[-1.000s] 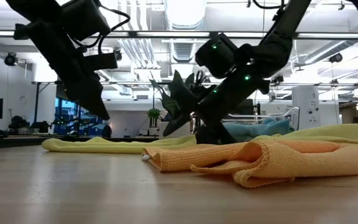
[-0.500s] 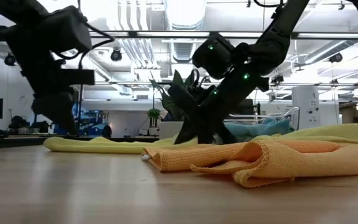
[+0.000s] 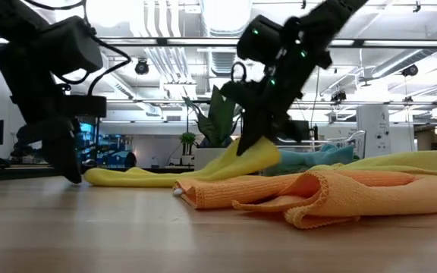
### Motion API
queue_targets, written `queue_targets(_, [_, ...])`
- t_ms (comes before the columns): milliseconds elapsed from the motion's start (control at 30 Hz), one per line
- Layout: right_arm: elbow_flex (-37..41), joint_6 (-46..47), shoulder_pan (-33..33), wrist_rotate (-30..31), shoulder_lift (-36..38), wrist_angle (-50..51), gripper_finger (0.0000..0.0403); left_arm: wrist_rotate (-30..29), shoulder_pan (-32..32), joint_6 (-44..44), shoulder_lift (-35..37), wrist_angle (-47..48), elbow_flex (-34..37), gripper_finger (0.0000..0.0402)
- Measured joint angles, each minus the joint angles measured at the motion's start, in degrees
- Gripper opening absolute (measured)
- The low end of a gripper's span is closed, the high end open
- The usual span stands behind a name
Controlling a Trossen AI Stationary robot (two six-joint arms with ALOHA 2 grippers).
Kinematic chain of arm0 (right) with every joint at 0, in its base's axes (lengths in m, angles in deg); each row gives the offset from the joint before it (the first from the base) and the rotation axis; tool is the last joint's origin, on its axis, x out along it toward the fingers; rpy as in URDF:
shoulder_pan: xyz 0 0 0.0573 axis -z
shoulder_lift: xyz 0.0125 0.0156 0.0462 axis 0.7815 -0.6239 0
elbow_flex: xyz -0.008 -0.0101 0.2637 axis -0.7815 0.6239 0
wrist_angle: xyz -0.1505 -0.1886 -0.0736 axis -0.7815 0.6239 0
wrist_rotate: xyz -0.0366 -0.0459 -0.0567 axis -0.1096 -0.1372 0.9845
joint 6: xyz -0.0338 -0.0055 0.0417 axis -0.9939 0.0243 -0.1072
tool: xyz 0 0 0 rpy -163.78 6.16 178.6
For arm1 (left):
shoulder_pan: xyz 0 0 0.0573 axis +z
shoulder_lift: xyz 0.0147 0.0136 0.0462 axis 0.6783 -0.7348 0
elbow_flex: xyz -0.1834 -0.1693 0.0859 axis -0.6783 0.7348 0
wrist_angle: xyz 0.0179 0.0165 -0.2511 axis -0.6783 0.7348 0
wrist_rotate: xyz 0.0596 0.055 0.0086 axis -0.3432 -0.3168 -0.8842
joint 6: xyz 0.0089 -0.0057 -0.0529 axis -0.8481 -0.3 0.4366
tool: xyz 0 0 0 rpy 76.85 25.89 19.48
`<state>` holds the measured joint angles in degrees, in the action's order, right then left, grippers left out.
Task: Fold microfiber towels
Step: Fold the left yellow microfiber towel
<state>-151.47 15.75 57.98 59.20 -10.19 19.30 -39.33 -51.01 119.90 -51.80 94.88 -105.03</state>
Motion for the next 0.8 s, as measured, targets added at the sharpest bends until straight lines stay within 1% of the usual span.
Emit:
queue_targets(100, [-4.53, -0.36, 0.31, -0.68, -0.77, 4.28, 0.0009, 0.08, -0.41, -1.28, 0.28, -4.95, 1.03, 0.0])
queue_targets(233, [-9.61, -2.62, 0.23, -1.12, -2.81, 3.76, 0.0009, 0.31, -0.89, -3.08, 0.52, -9.02, 1.8, 0.0])
queue_targets(433, [-17.42, -3.84, 0.23, -1.01, -7.66, 3.31, 0.0009, 0.37, -1.96, -3.1, 0.54, -9.08, 2.63, 0.0])
queue_targets(800, [-31.55, -4.08, 0.23, -0.98, -21.27, 3.86, 0.0009, 0.07, -4.38, -2.86, 0.54, -12.28, 2.9, 0.0])
